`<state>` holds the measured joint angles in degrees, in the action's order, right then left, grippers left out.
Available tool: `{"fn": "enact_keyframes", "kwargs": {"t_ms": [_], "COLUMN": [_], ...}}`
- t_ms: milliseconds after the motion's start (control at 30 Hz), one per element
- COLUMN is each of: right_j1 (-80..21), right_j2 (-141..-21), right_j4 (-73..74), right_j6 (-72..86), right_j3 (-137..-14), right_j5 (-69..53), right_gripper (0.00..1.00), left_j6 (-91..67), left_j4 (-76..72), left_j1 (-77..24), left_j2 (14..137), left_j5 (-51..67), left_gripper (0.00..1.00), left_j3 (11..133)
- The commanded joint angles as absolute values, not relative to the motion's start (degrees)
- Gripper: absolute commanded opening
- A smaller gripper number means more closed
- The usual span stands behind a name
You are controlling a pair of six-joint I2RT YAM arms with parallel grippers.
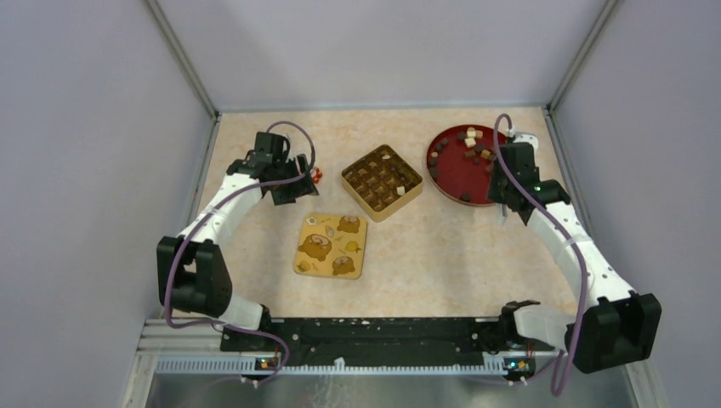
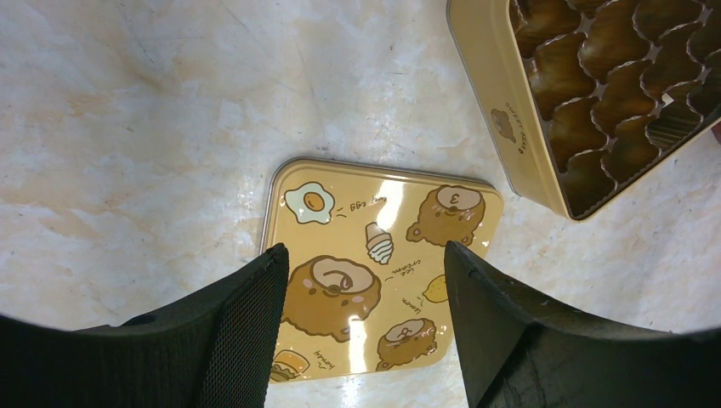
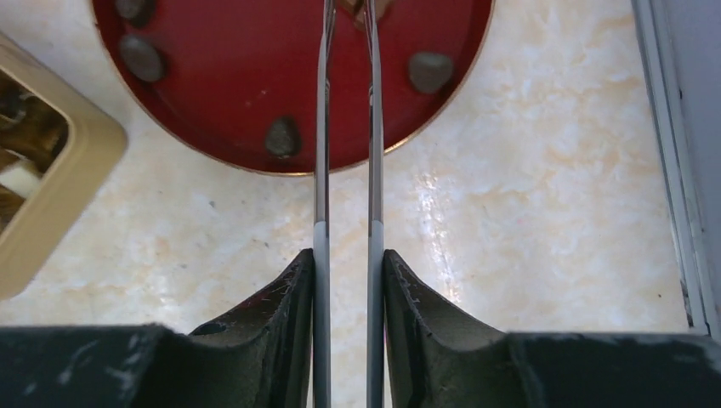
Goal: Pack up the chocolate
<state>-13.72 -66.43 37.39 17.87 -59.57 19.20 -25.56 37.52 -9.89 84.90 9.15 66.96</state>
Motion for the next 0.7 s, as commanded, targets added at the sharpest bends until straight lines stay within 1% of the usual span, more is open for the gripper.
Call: {"fn": "enact_keyframes", "kwargs": {"t_ms": [0, 200, 667], "right_j1": [-10.1, -4.7, -3.3], "right_j2": [-64.7, -65.9, -73.7], "right_j4": [35.9, 30.7, 25.1], "right_j6": [16.2, 15.5, 16.7], "right_j3": [-57.0, -54.7, -55.0], "right_j5": [17.0, 11.2, 8.6], "right_gripper": [0.32, 0.39, 0.39], "left_j6": [-25.5, -25.8, -25.3], "left_j4": [36.0, 35.9, 36.3], "left_j1": [-9.7, -9.7, -9.7], "left_j2": [85.0, 85.4, 85.3], "left_j5": [9.2, 9.6, 9.0], "left_gripper": [0.73, 0.72, 0.72], "left_j3": [67.2, 67.2, 67.4]}}
